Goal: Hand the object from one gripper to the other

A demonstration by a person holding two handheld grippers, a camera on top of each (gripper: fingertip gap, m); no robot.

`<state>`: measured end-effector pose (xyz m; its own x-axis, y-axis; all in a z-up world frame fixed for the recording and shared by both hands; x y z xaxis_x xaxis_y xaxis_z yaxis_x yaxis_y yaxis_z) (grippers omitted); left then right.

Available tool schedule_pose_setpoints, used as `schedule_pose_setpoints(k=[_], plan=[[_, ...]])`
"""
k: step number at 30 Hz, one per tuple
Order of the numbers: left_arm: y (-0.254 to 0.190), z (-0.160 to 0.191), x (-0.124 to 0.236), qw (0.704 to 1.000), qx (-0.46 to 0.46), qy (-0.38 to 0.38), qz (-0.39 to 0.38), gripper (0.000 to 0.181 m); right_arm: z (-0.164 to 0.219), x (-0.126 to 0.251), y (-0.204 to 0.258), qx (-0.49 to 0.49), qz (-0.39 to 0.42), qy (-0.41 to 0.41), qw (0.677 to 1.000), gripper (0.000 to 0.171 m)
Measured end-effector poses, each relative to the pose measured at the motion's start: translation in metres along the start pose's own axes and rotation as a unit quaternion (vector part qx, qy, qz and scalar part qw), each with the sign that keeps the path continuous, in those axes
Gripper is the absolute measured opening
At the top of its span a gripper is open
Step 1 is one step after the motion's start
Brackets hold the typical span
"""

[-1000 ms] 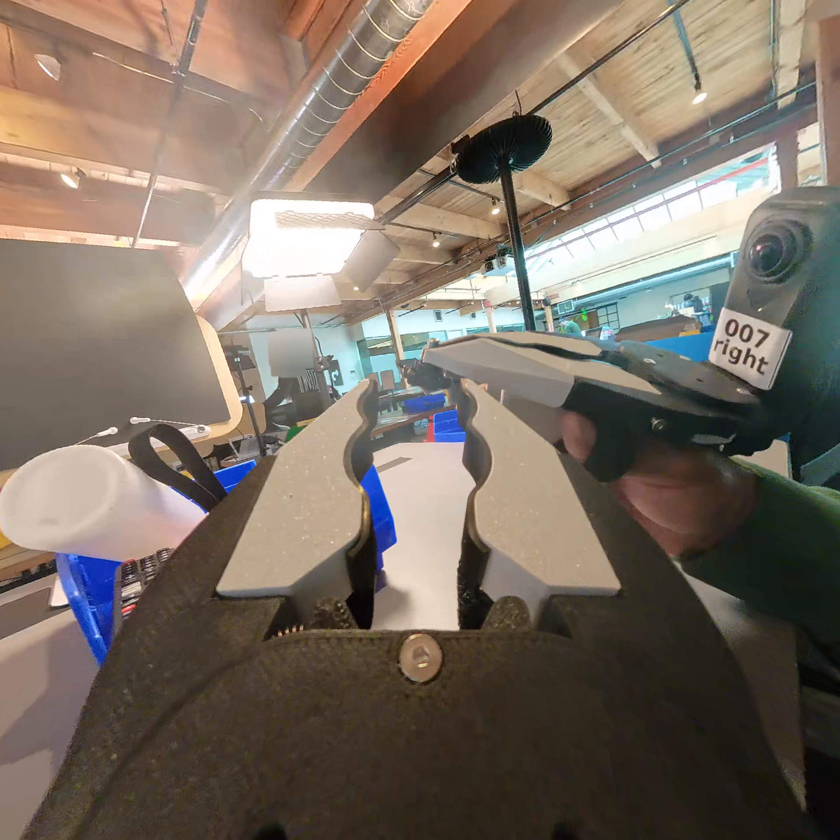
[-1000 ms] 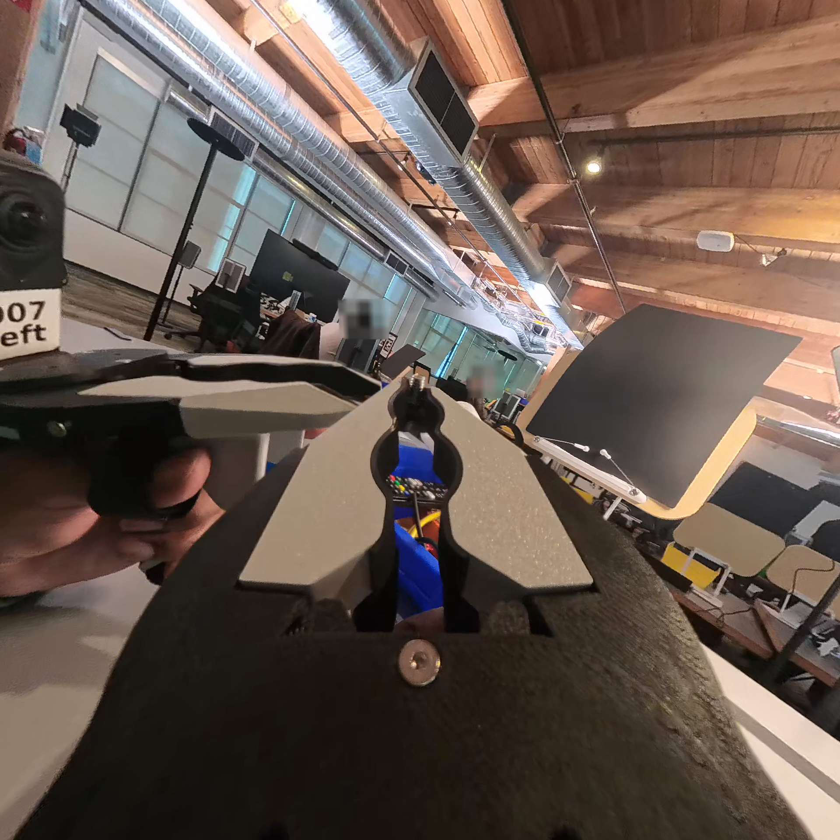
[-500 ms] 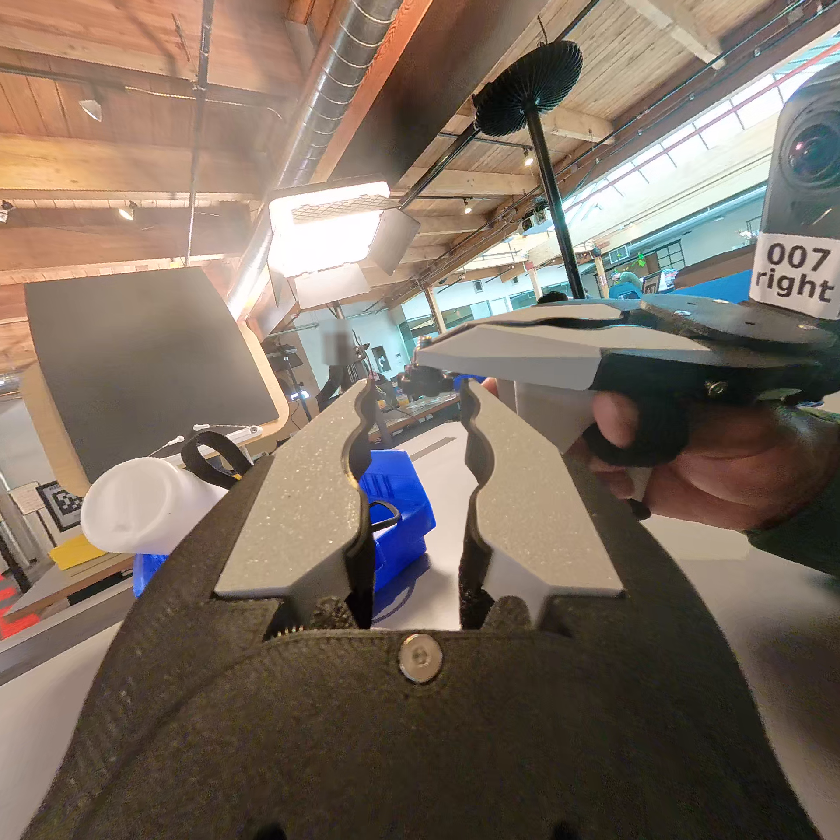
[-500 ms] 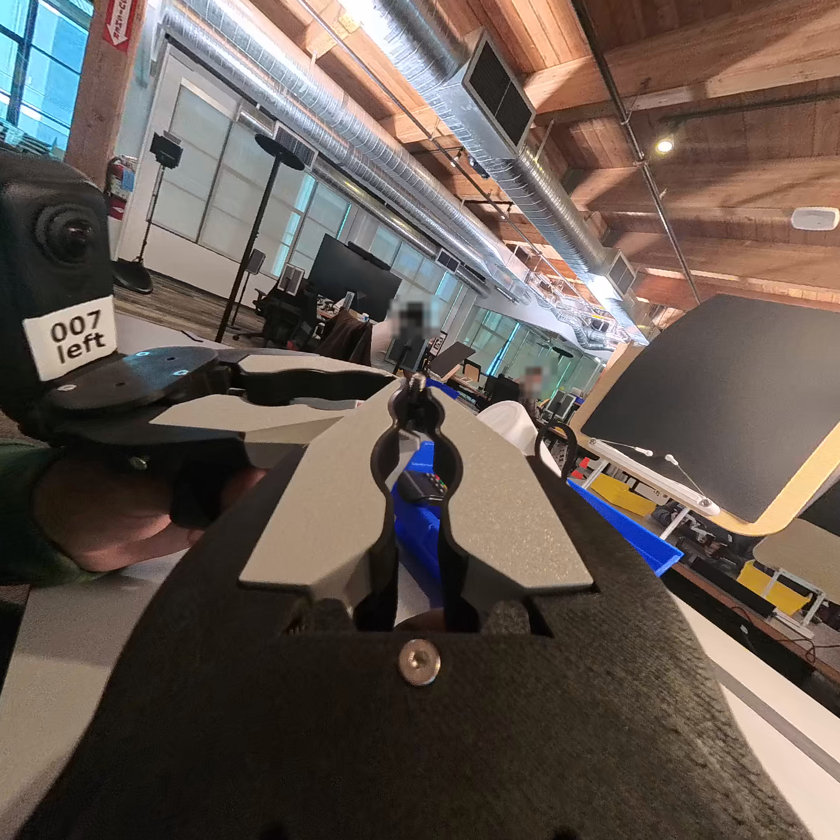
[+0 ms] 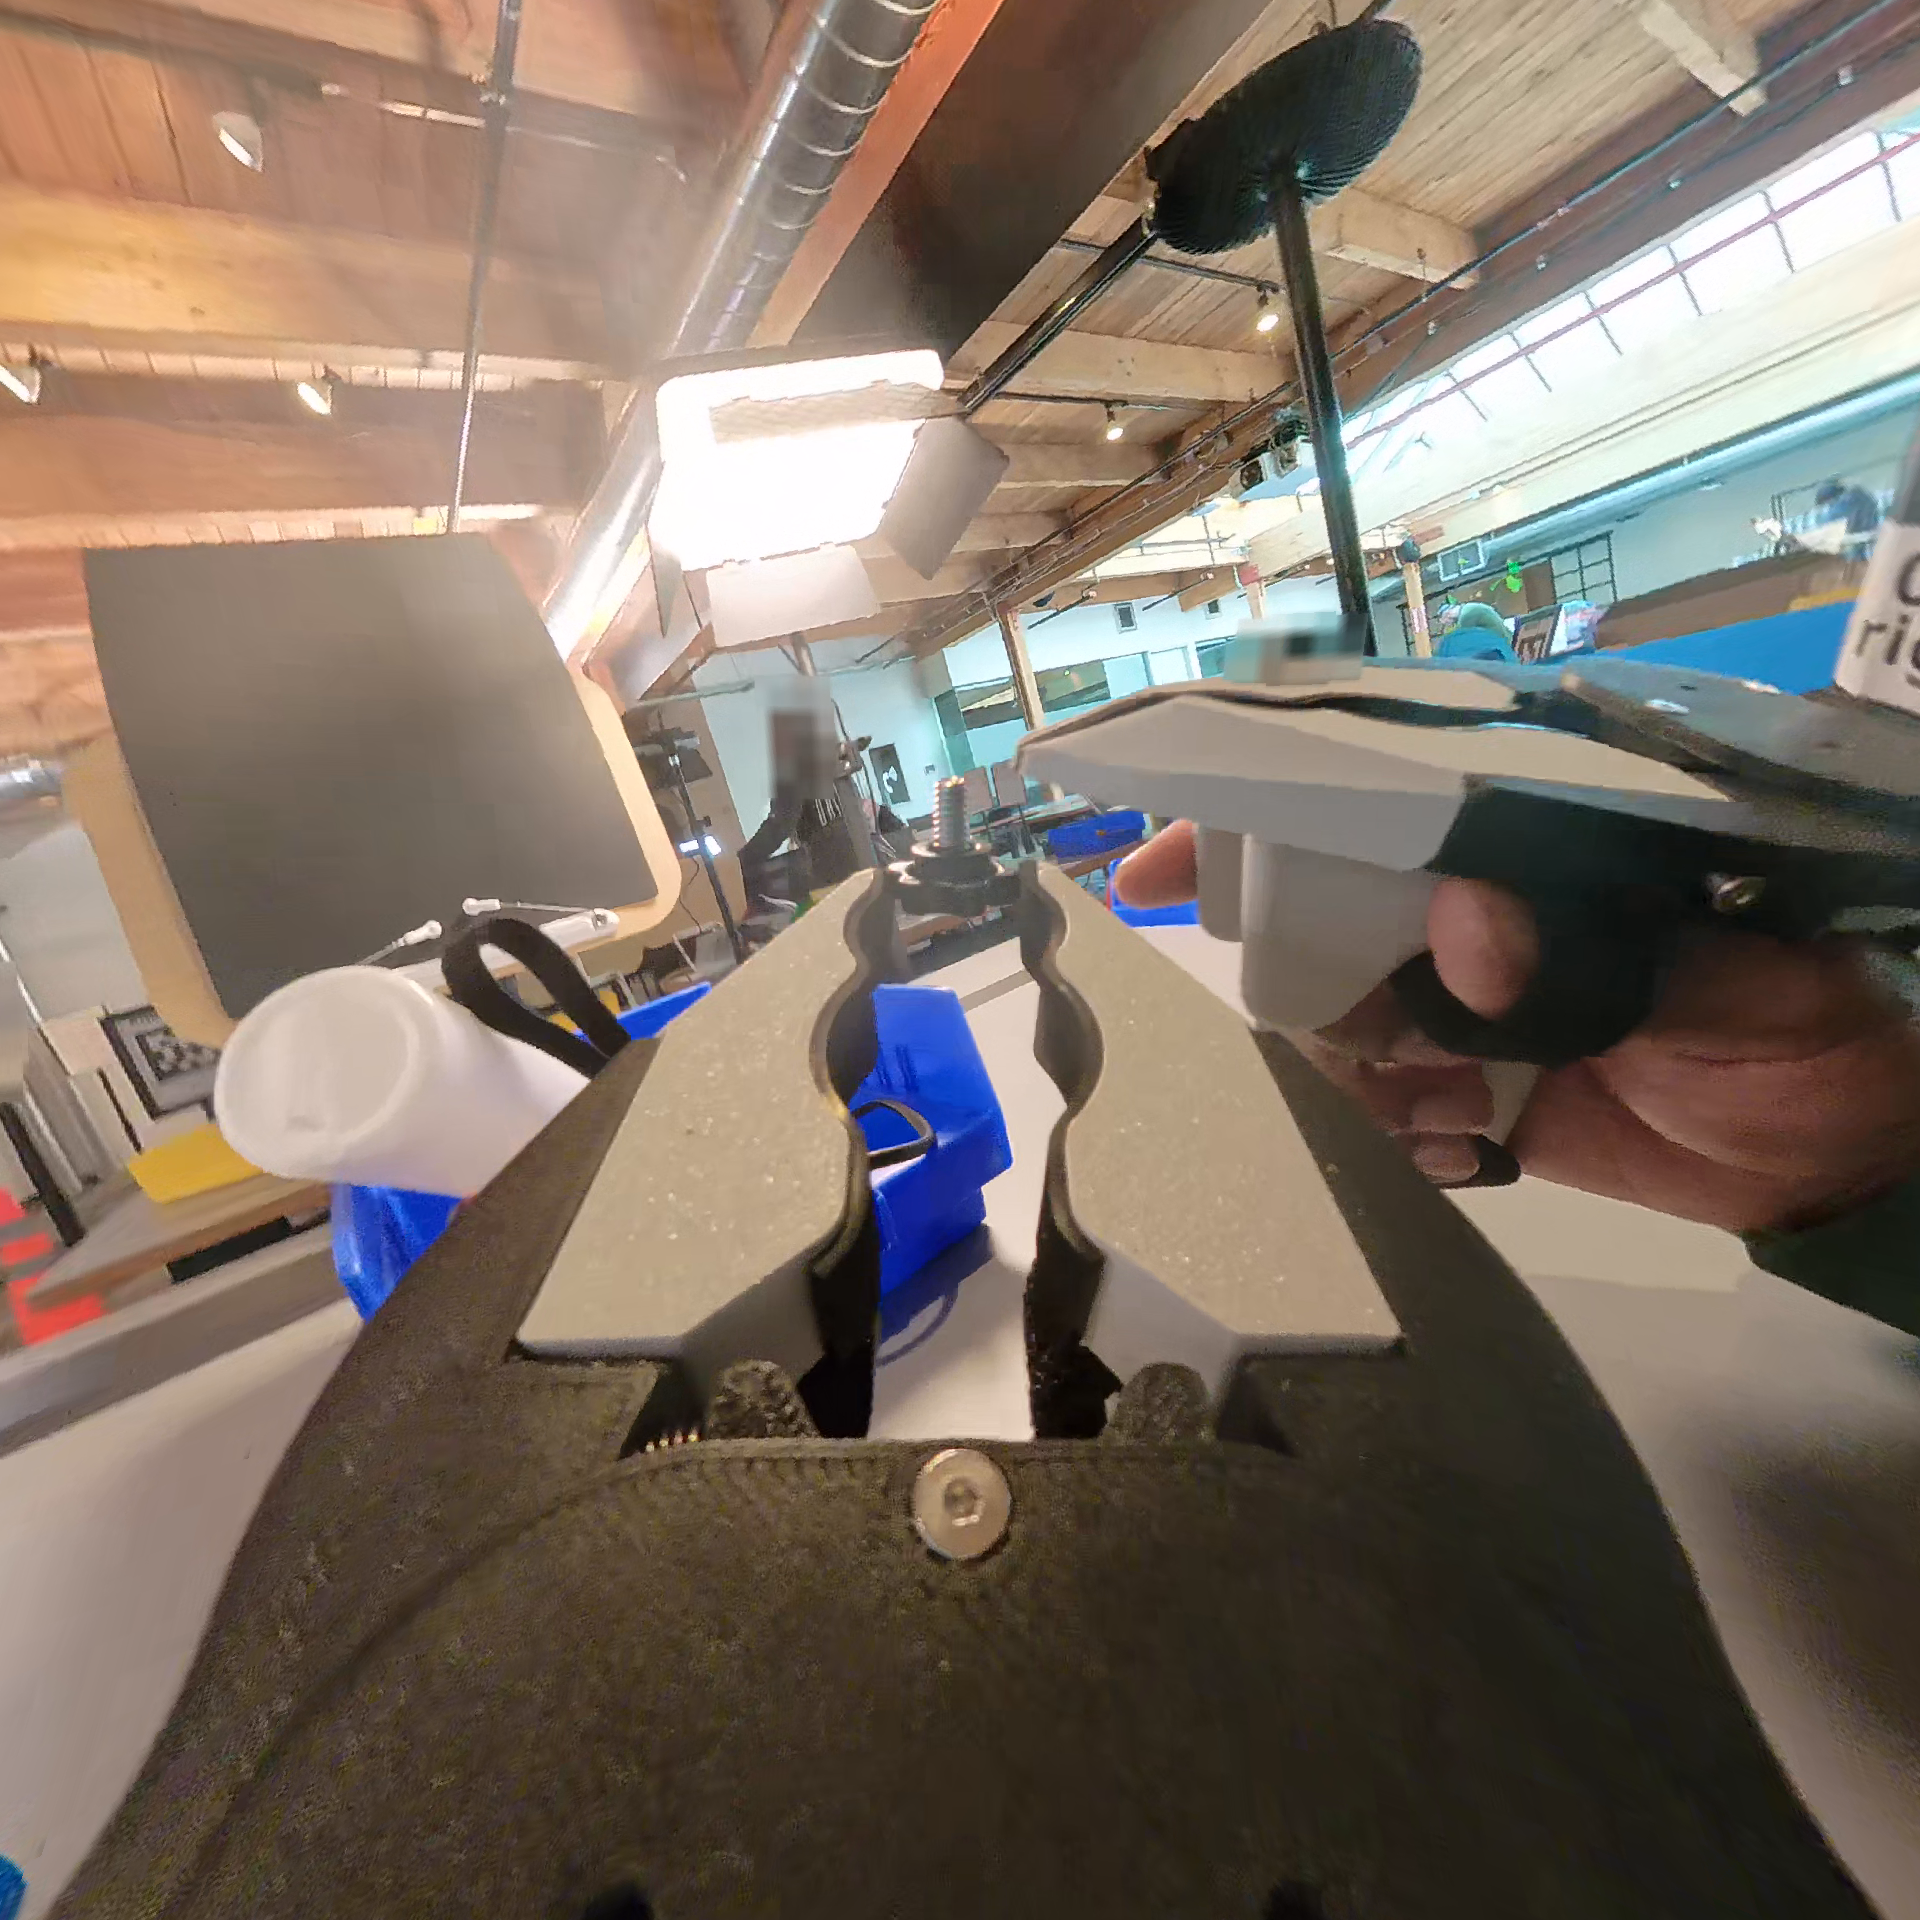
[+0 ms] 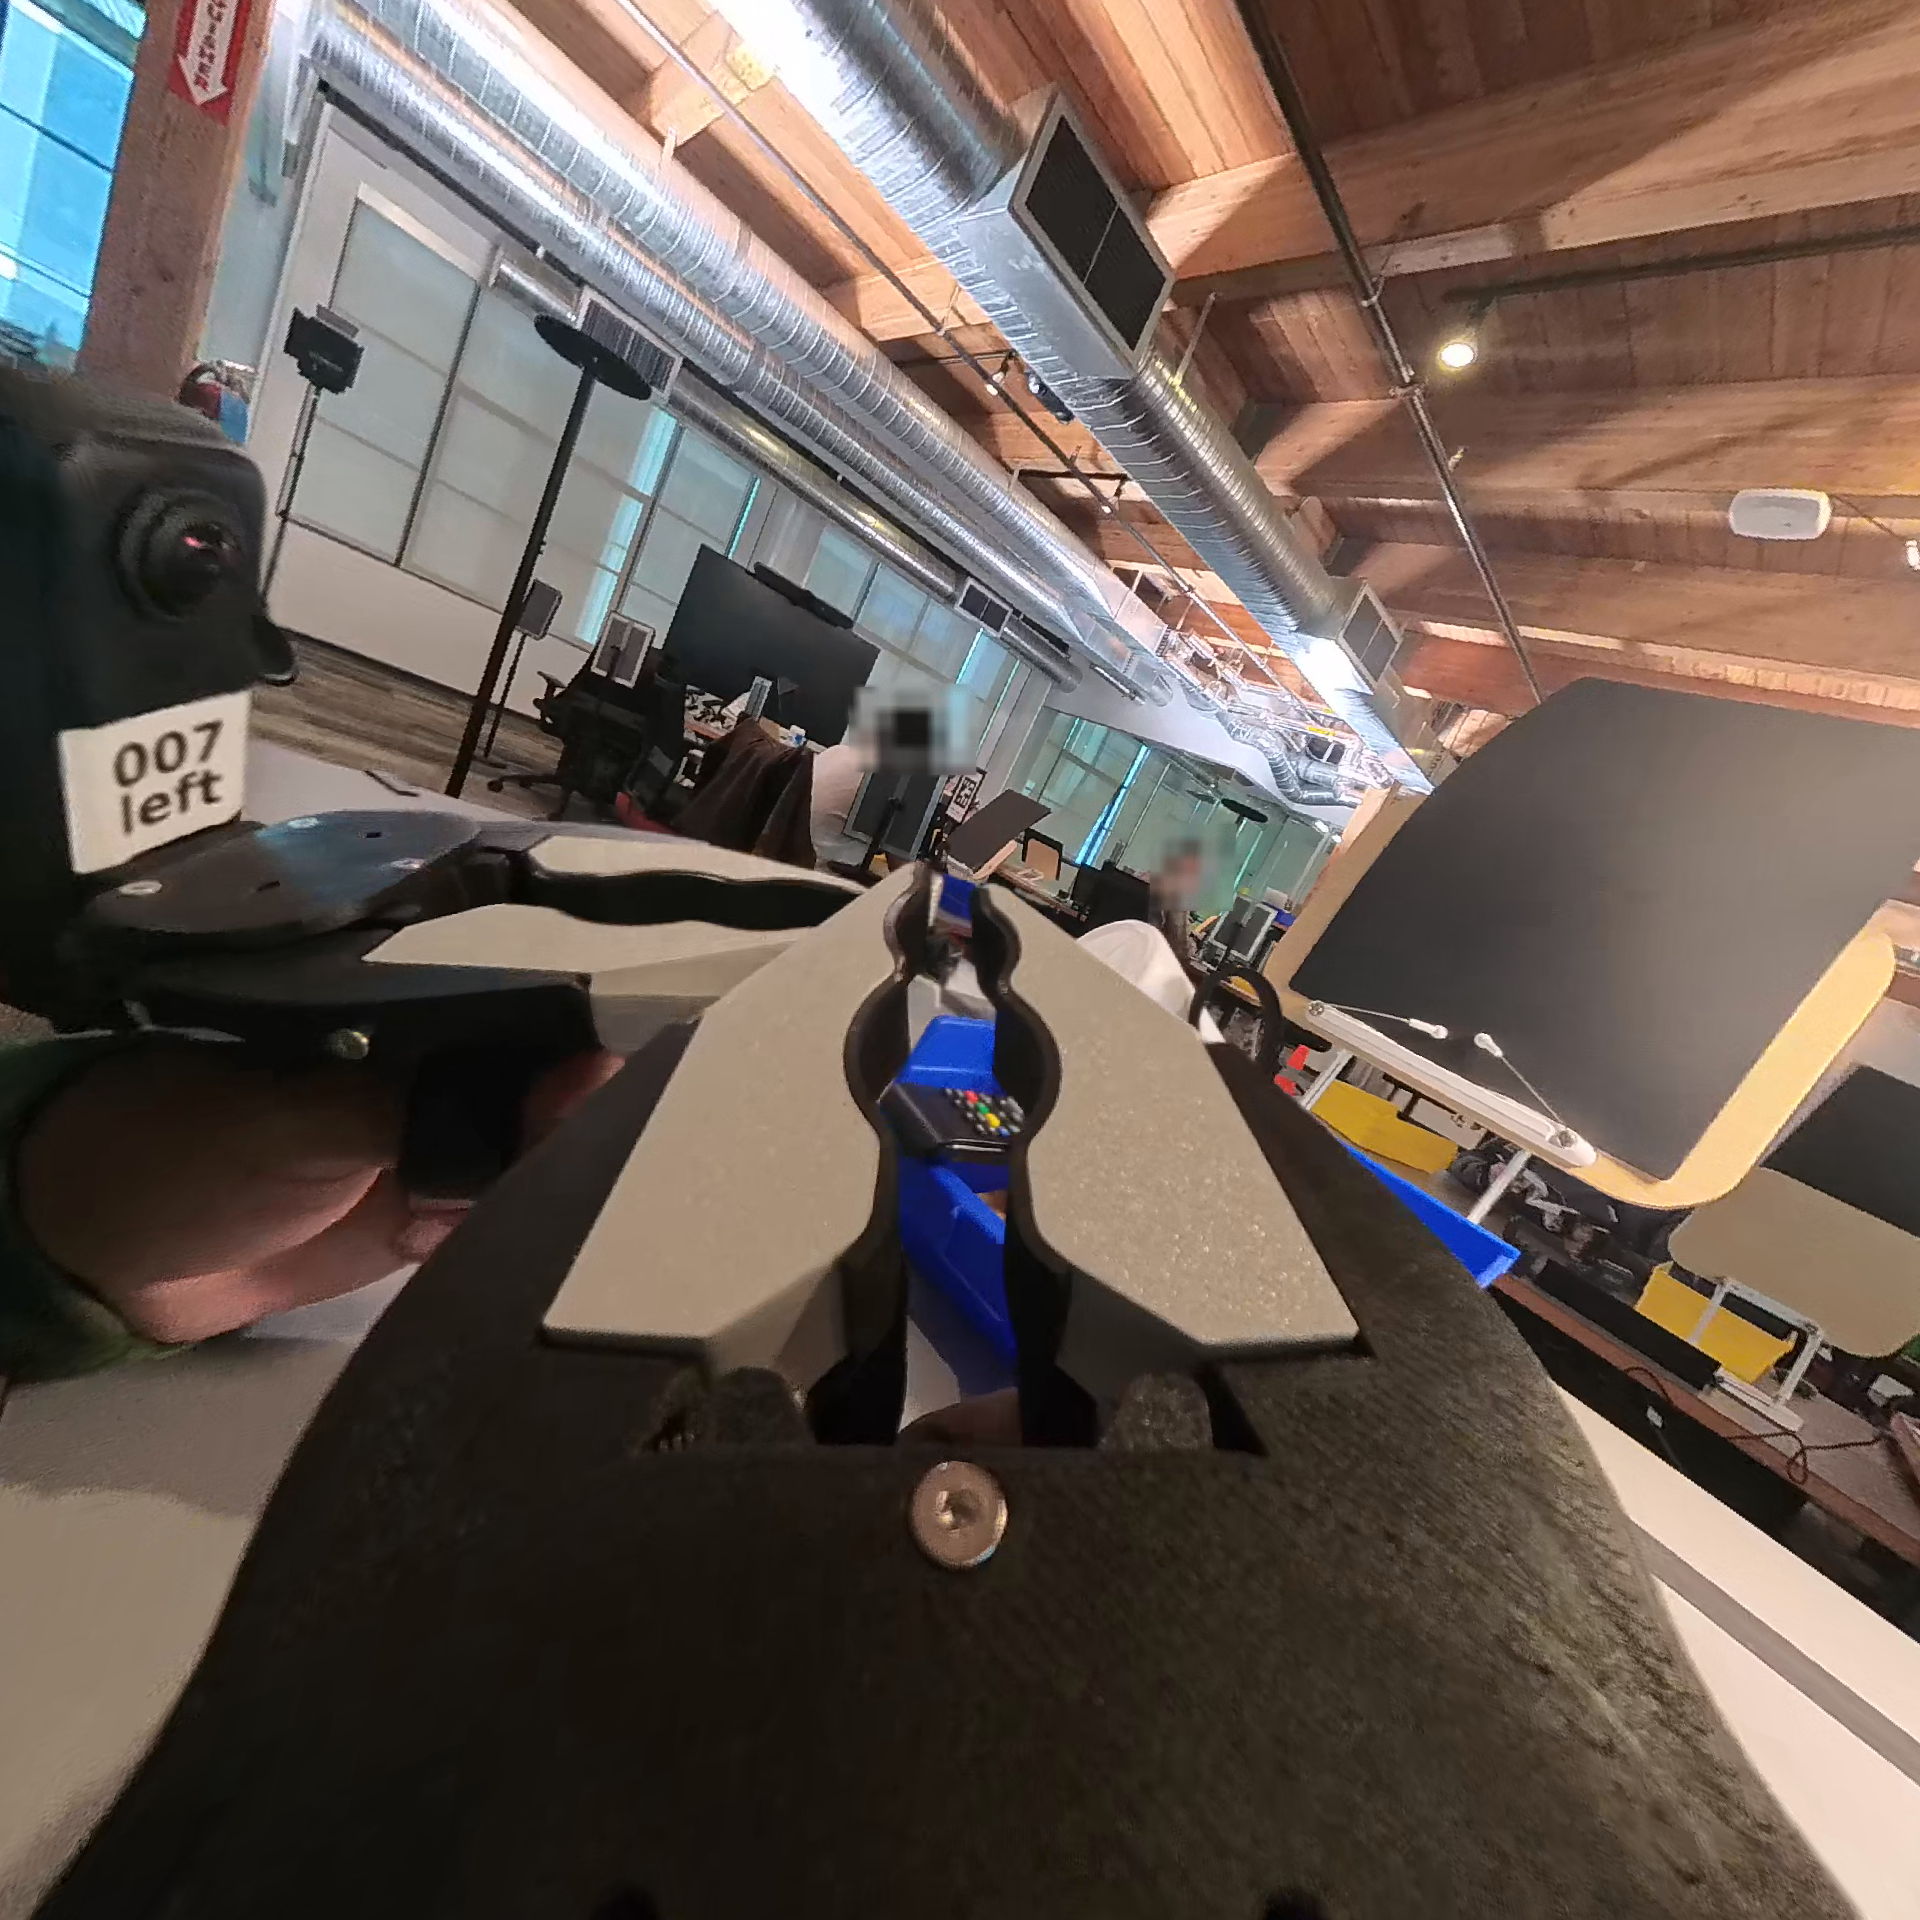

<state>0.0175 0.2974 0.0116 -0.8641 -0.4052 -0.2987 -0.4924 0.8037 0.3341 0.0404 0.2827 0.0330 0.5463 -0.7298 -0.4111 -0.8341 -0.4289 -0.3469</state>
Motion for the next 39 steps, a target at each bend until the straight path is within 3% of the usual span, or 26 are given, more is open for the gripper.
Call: schedule_pose_setpoints(k=[5, 10, 15, 19, 27, 39], plan=[[0.014, 0.006, 0.004, 0.997, 0.072, -0.008, -0.012, 0.025, 0.007, -0.003, -0.012, -0.003, 0.033, 0.020, 0.999, 0.009], [0.015, -0.004, 0.007, 0.982, 0.169, -0.075, 0.039, 0.025, 0.019, -0.007, -0.009, 0.051, 0.047, 0.048, 0.996, 0.012], [0.006, -0.007, 0.005, 0.916, 0.341, -0.140, 0.157, 0.025, 0.023, -0.008, 0.000, 0.114, 0.045, 0.049, 0.991, 0.023], [0.007, -0.005, 0.005, 0.860, 0.436, -0.168, 0.202, 0.025, 0.019, -0.008, 0.011, 0.148, 0.040, 0.027, 0.988, 0.027], [0.001, -0.002, 0.003, 0.826, 0.484, -0.167, 0.237, 0.024, 0.024, -0.011, 0.018, 0.218, 0.051, 0.024, 0.974, 0.032], [-0.006, 0.001, 0.001, 0.800, 0.513, -0.153, 0.270, 0.023, 0.022, -0.010, 0.017, 0.225, 0.047, 0.015, 0.973, 0.031]])
Point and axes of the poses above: each gripper's, where its closed fingertips meet, x back along the fingers, z out of its underside, y = z × x across the jaws, the point moved 2 cm from there along x, back along the fingers, and after that the axes turned 12 degrees about z, right-handed, at the moved point
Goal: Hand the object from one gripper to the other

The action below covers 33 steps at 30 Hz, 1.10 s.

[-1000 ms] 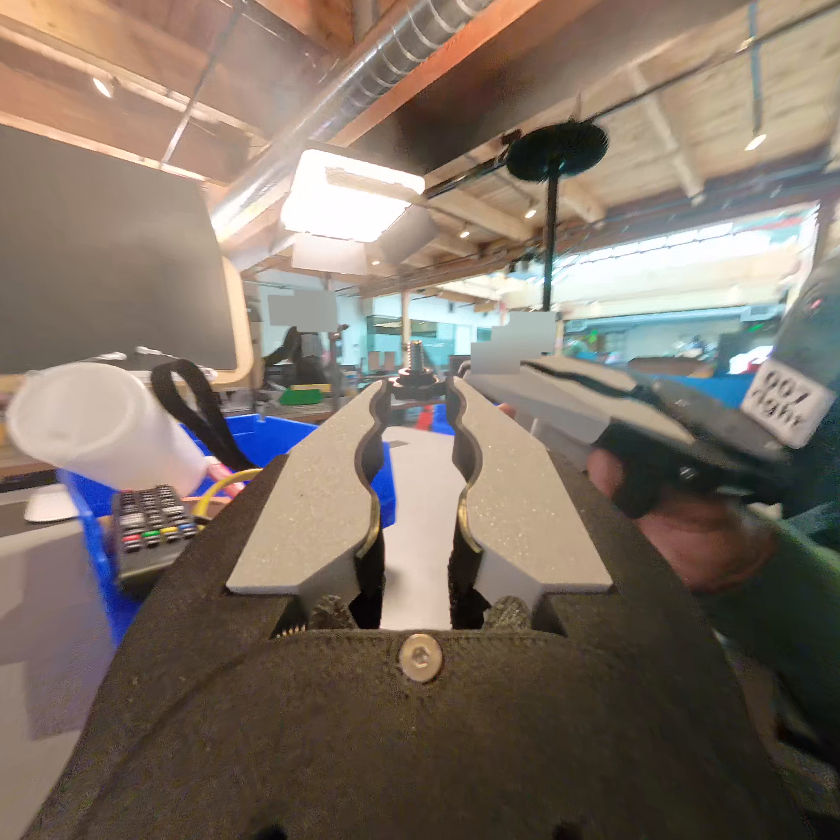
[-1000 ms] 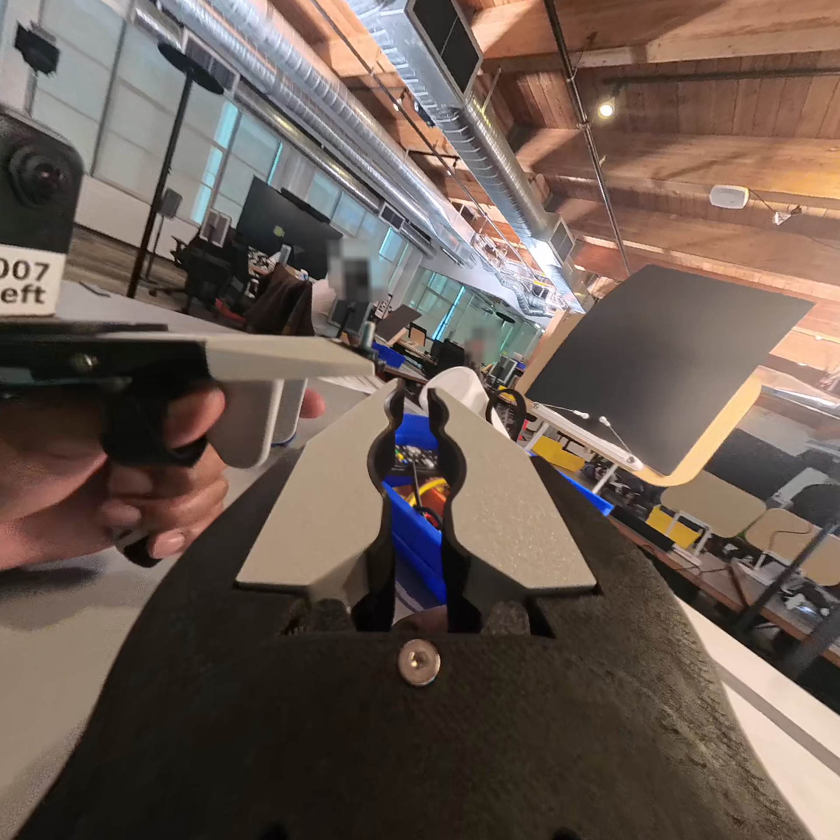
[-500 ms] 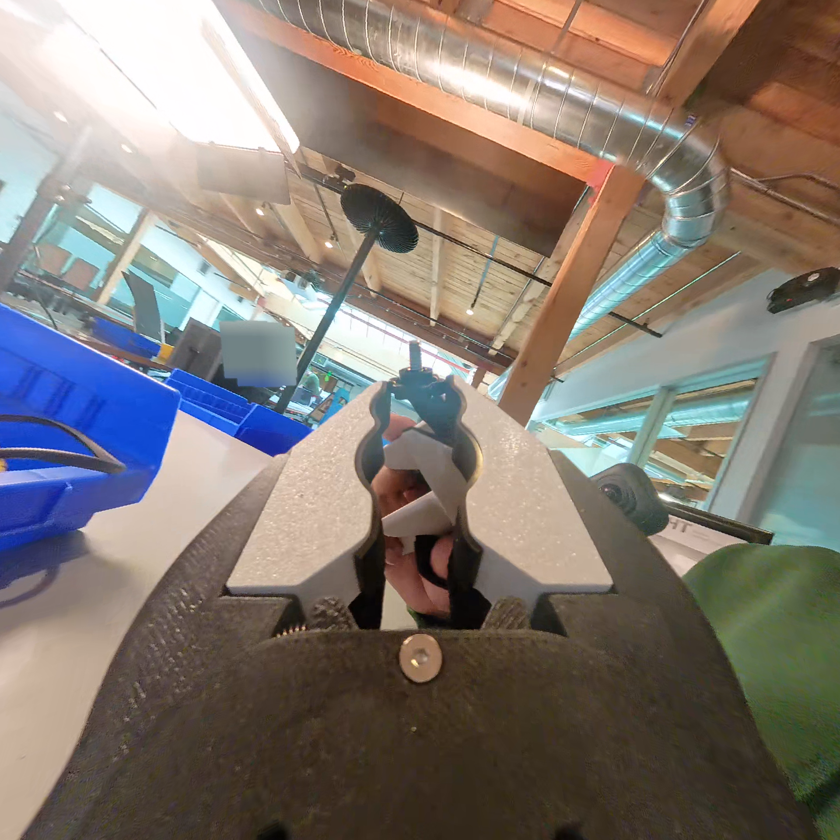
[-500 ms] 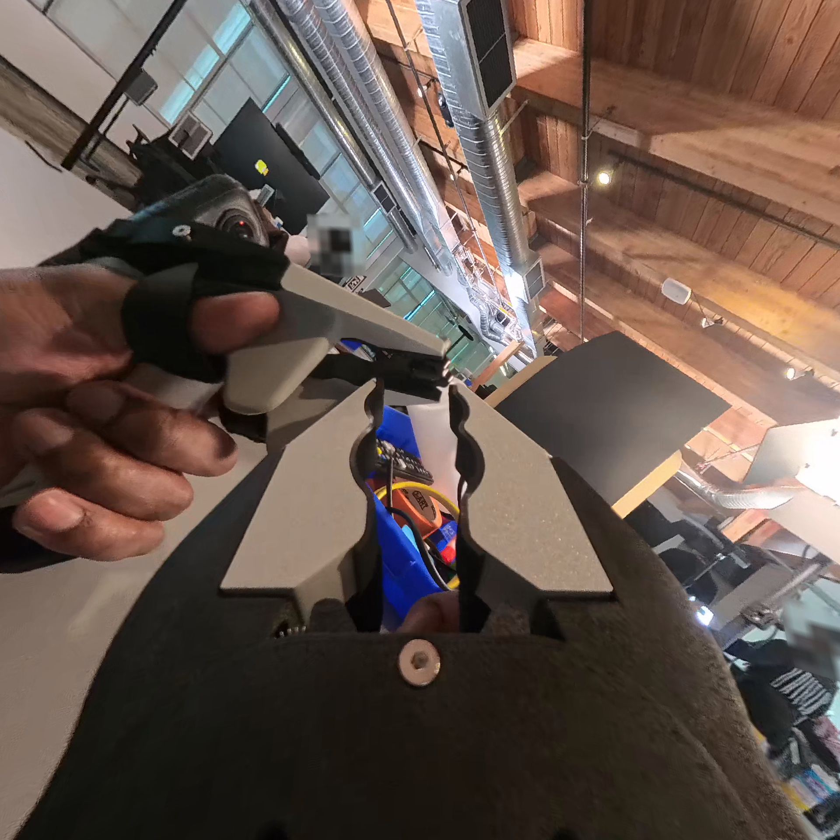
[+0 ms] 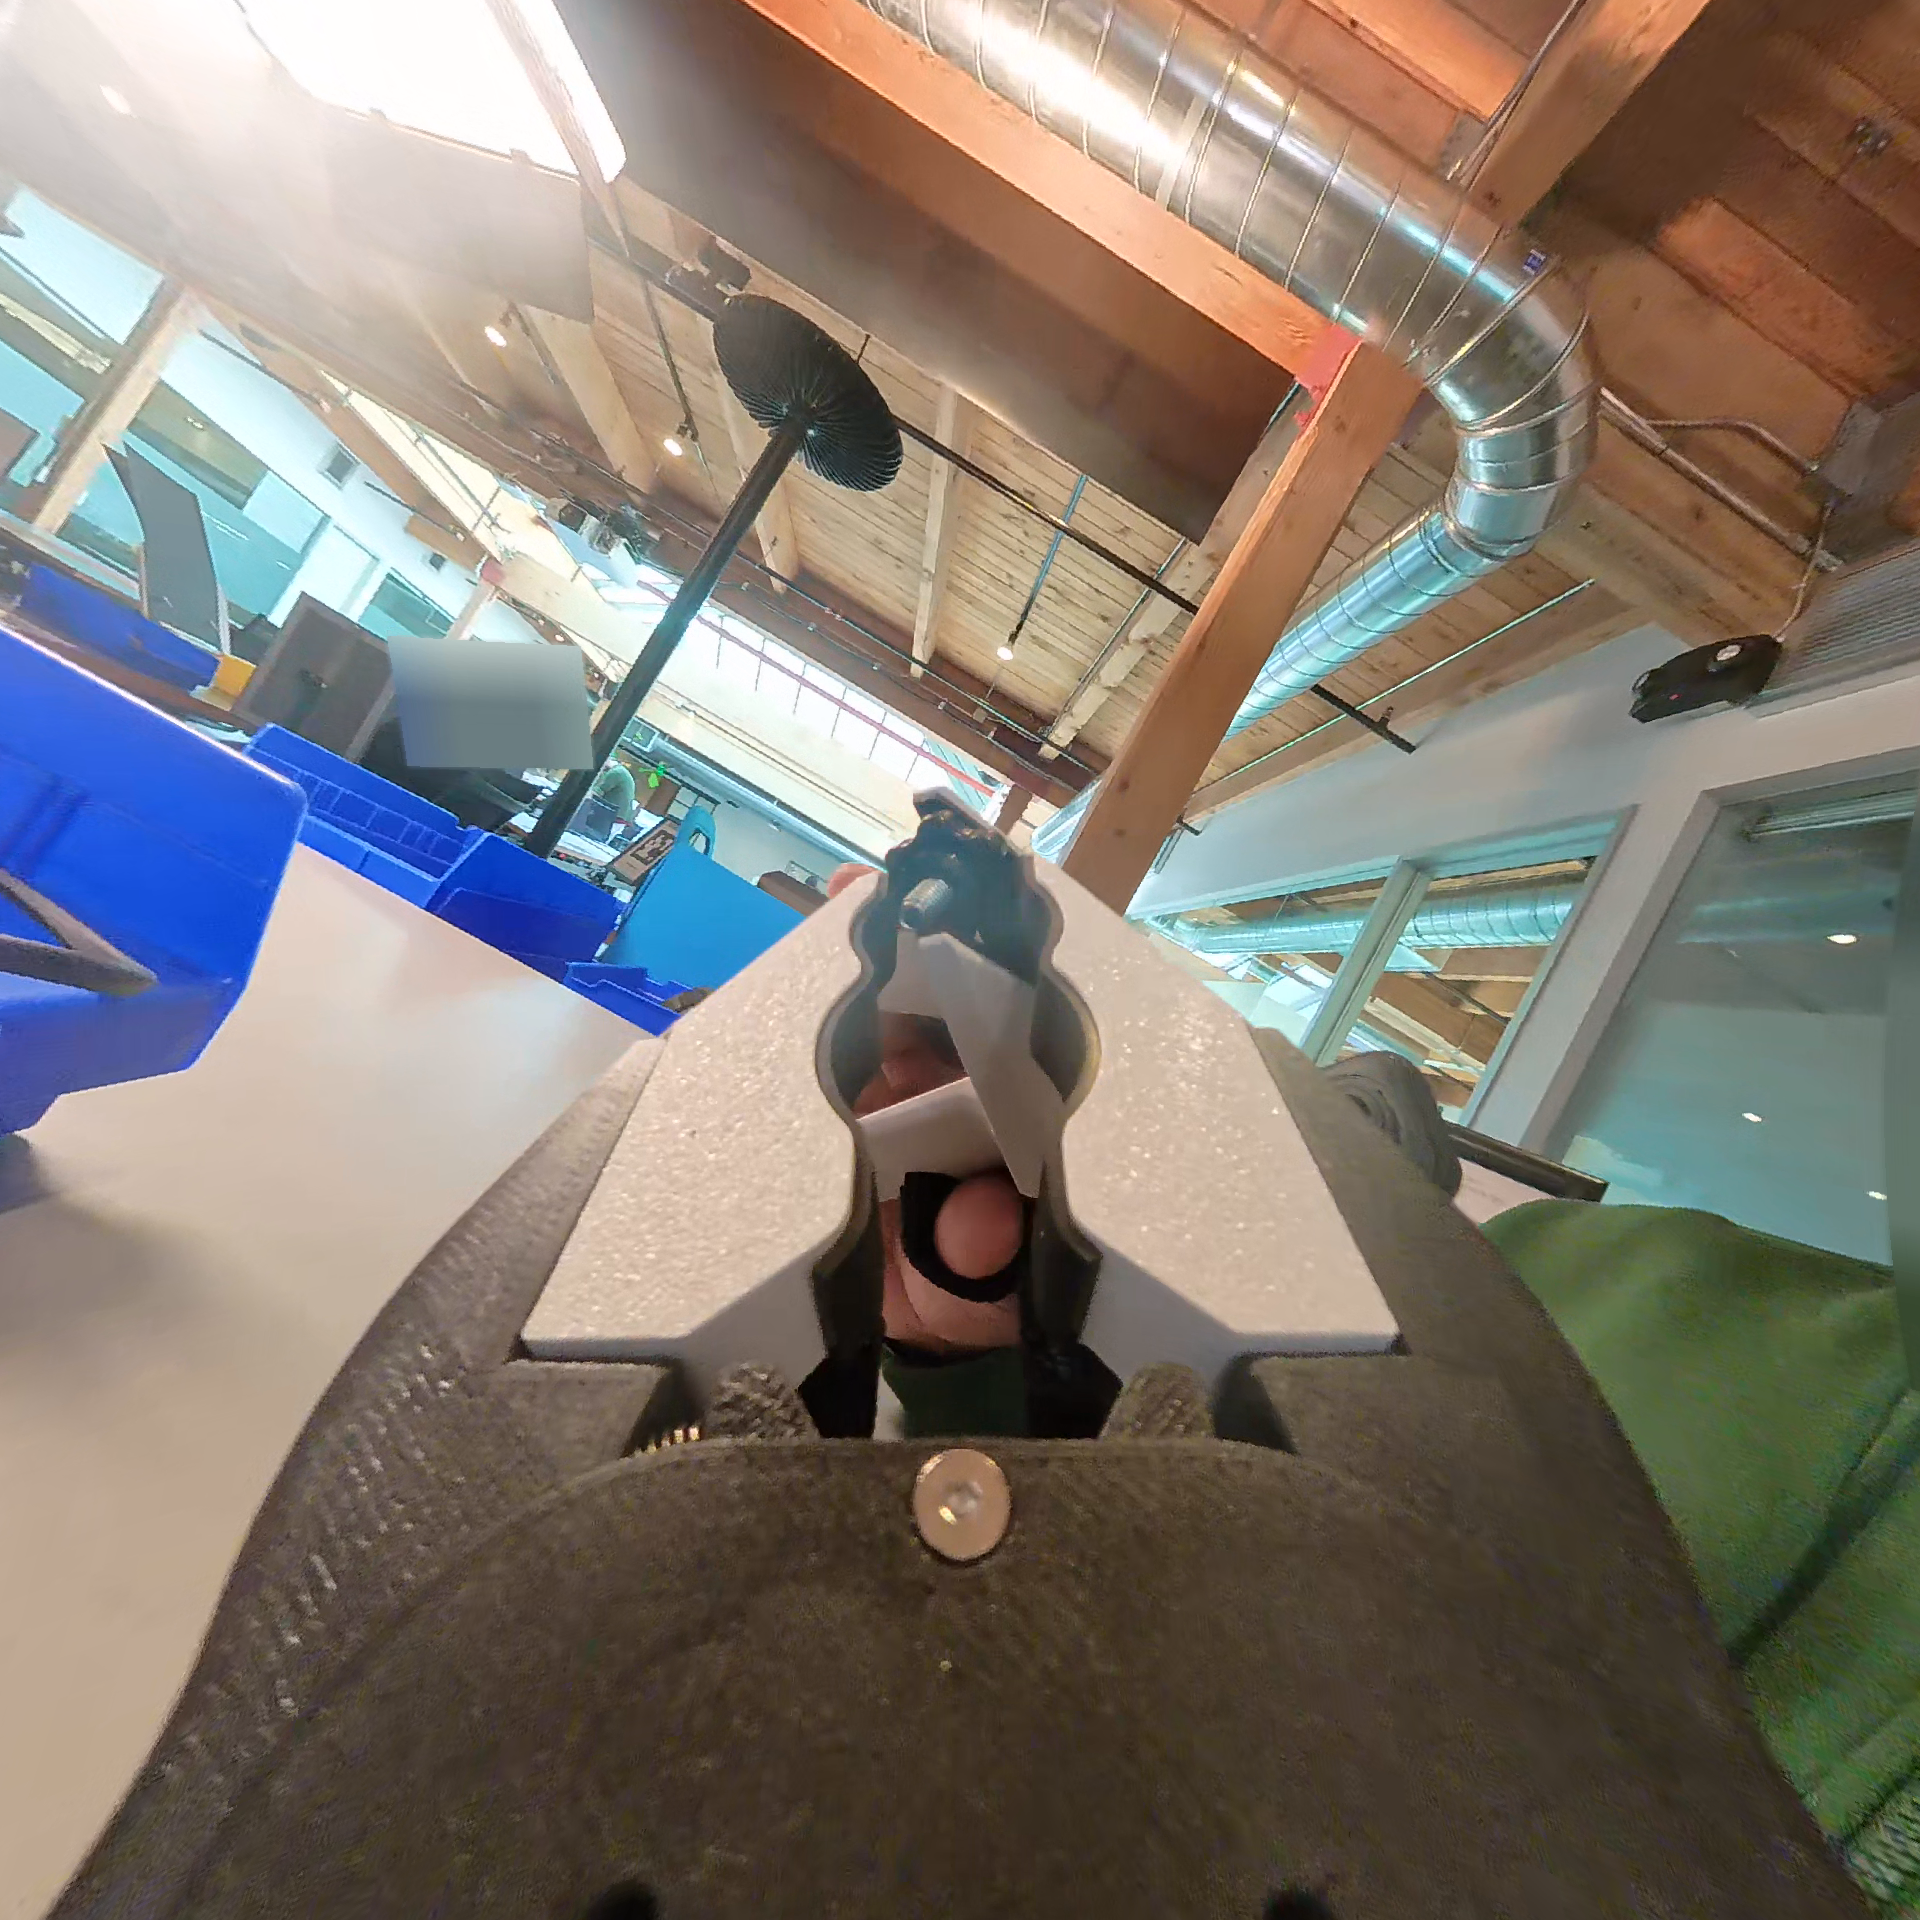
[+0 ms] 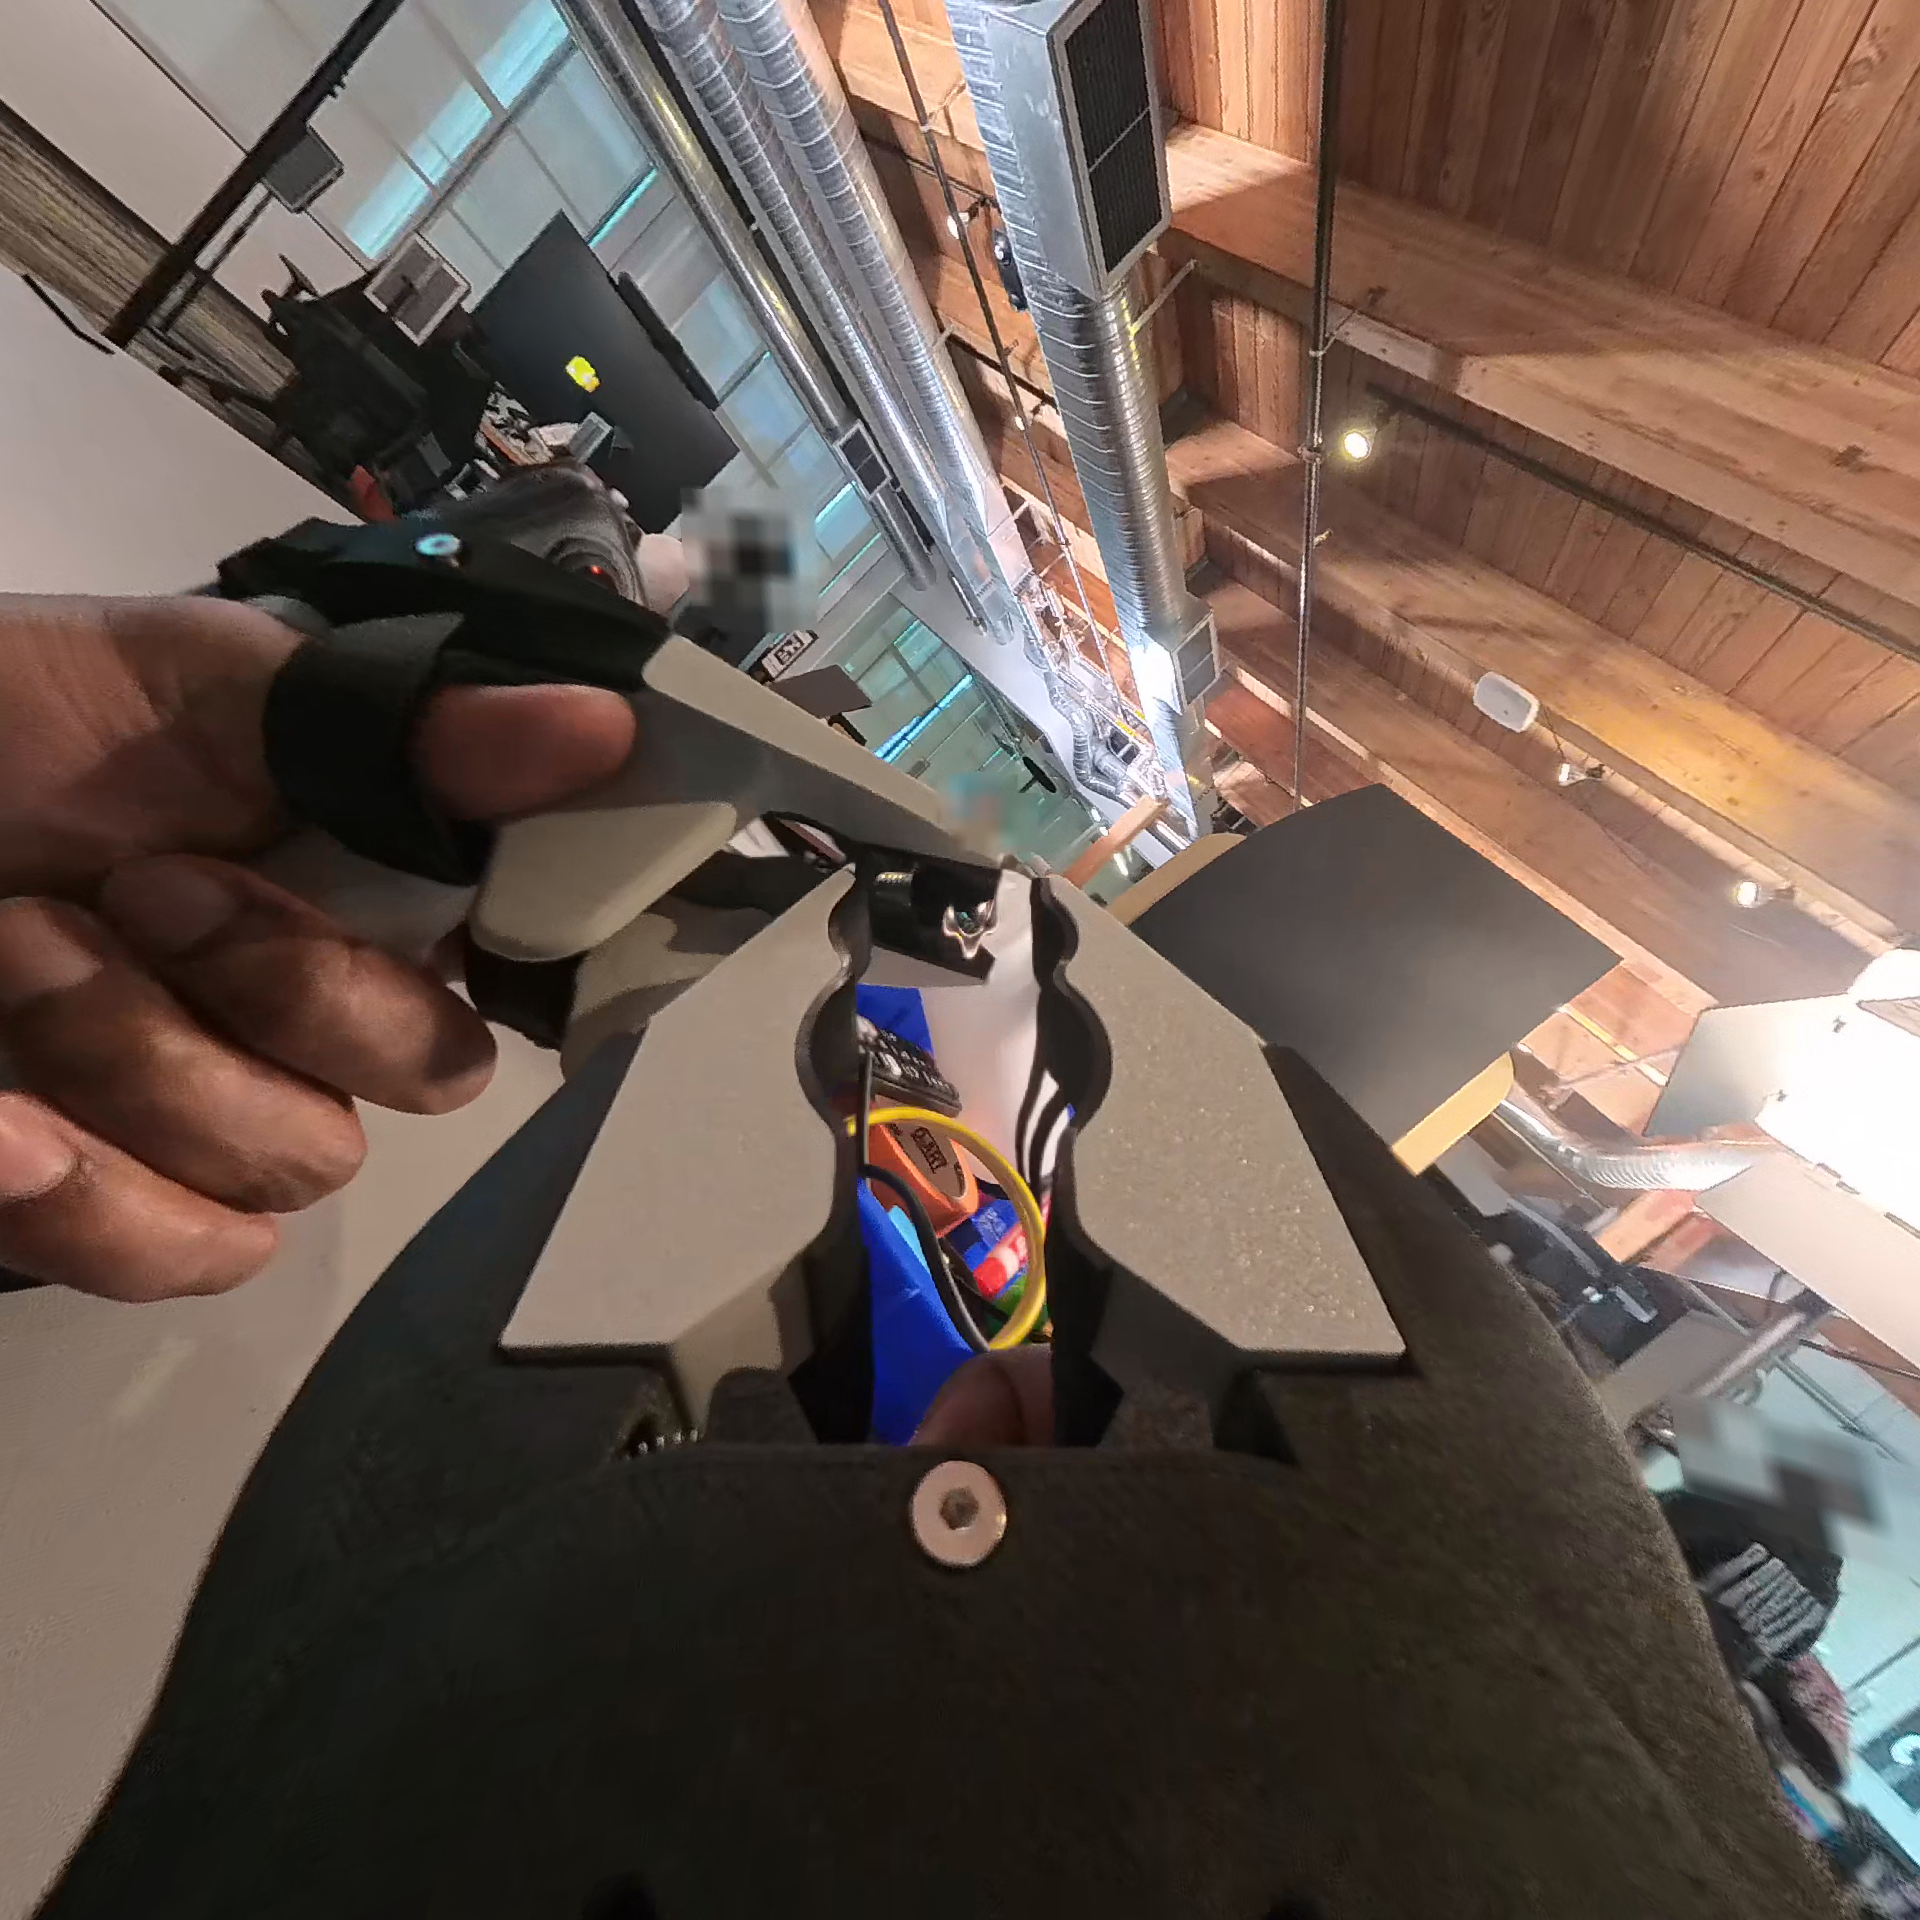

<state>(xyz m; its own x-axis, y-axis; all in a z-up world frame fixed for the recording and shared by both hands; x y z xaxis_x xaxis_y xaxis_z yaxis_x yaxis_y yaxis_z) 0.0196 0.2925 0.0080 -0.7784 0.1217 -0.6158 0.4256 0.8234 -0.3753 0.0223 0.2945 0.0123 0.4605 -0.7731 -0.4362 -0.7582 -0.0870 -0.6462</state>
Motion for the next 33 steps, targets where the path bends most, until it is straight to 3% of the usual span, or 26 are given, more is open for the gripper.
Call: schedule_pose_setpoints(k=[12, 22, 33], plan=[[0.003, 0.010, 0.004, 0.998, 0.006, 0.067, -0.010, 0.023, 0.004, 0.009, 0.009, -0.023, -0.087, -0.001, 0.996, 0.037], [-0.003, 0.021, 0.009, 0.991, 0.011, 0.135, 0.003, 0.023, 0.002, 0.013, 0.010, -0.037, -0.109, -0.007, 0.993, 0.035], [0.007, 0.015, 0.011, 0.992, -0.009, 0.119, -0.039, 0.026, 0.009, 0.008, 0.013, 0.015, -0.083, 0.010, 0.996, 0.022]])
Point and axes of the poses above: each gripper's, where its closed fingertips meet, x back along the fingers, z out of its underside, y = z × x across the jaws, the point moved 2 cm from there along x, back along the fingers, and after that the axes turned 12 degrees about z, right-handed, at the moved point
